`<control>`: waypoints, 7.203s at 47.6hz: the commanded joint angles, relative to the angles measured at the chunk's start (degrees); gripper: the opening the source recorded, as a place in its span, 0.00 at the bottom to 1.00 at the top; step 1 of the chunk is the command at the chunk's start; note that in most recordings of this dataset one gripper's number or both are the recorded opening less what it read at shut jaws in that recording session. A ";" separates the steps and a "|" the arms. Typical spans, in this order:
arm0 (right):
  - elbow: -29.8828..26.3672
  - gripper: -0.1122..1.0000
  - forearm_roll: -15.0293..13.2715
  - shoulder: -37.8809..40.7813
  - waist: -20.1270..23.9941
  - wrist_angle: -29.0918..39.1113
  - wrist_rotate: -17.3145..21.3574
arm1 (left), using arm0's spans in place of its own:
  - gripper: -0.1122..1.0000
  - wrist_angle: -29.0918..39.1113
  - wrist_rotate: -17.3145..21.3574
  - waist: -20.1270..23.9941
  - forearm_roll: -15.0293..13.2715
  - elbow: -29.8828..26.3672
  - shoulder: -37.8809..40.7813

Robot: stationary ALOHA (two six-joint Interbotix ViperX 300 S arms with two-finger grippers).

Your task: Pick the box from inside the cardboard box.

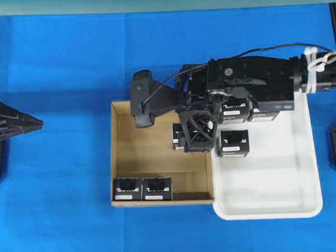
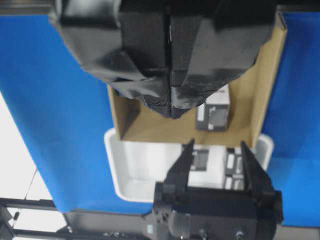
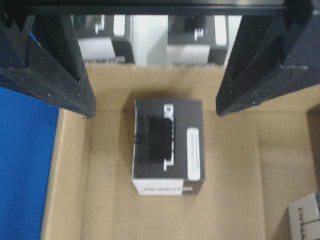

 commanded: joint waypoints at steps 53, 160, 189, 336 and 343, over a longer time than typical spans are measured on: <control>5.54 1.00 5.01 8.00 -0.88 -11.16 -0.97 | 0.04 -0.26 0.00 -0.26 0.09 -1.76 0.26; 8.35 0.65 7.65 -30.23 -2.64 21.01 3.34 | 0.04 2.11 -2.46 -1.41 0.09 -2.81 -2.02; 35.33 0.65 7.21 -37.27 -3.43 1.49 2.81 | 0.04 1.93 -2.29 -1.32 0.18 -2.81 -1.76; 32.96 0.97 5.10 -45.35 -5.01 -2.46 5.36 | 0.04 2.11 -1.93 -1.32 0.09 -3.52 0.18; 33.57 0.97 5.10 -47.29 -5.01 -2.64 6.59 | 0.04 2.11 -1.93 -1.23 0.18 -3.52 0.18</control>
